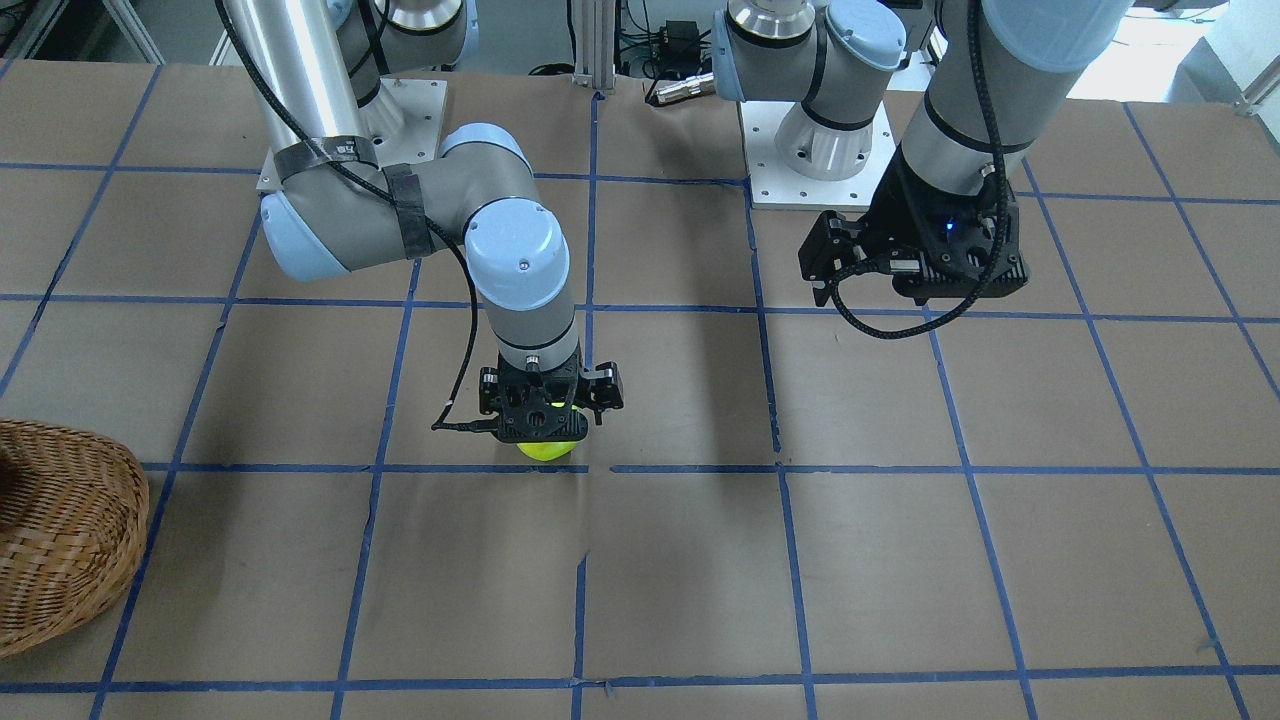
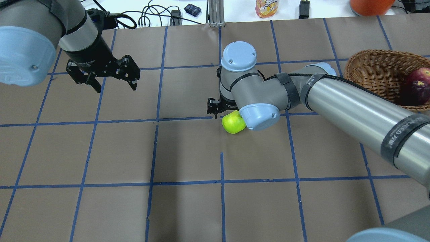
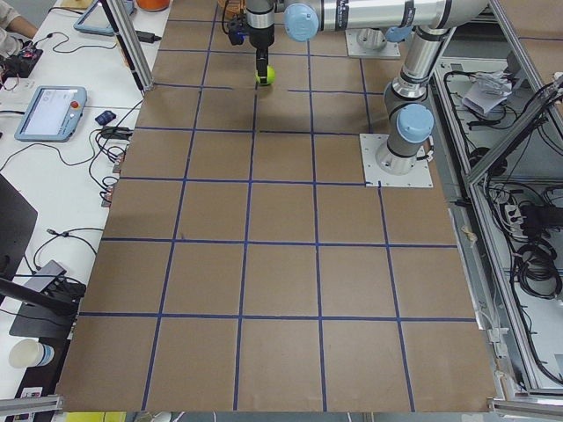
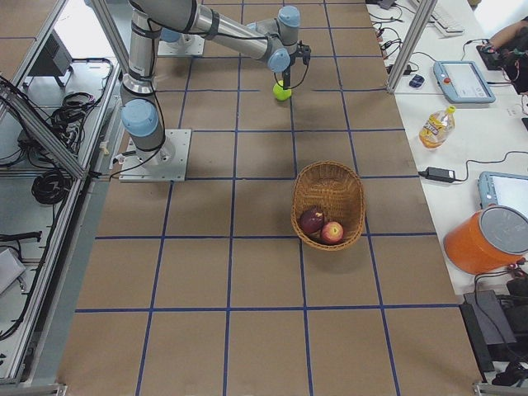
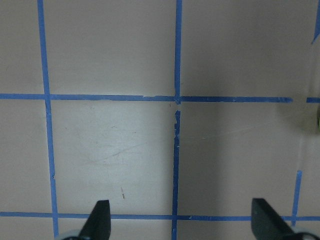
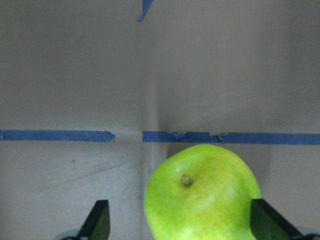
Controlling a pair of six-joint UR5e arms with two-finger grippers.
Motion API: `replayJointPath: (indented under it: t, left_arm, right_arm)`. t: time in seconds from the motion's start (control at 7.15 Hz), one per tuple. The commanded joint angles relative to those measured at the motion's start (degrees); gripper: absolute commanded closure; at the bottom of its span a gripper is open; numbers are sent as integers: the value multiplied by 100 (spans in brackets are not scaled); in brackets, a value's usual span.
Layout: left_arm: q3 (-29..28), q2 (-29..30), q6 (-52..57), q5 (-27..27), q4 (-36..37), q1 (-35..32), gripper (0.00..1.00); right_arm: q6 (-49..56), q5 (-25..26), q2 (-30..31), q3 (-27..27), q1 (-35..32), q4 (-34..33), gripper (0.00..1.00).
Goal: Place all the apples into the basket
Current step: 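Lower the right gripper onto the green apple, grasp and lift it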
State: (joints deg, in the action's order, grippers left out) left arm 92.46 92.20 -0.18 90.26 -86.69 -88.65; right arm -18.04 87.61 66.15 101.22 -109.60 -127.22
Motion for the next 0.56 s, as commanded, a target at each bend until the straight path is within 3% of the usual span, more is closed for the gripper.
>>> replayJointPath:
  t: [0.0, 0.42]
  left_arm:
    - [-9, 0, 0, 0, 47, -20, 0]
    - [-18, 0, 0, -9, 56, -12, 0]
  right_arm:
    - [344, 422, 3, 117, -44, 4, 0]
    - [573, 441, -50, 109, -44, -31, 0]
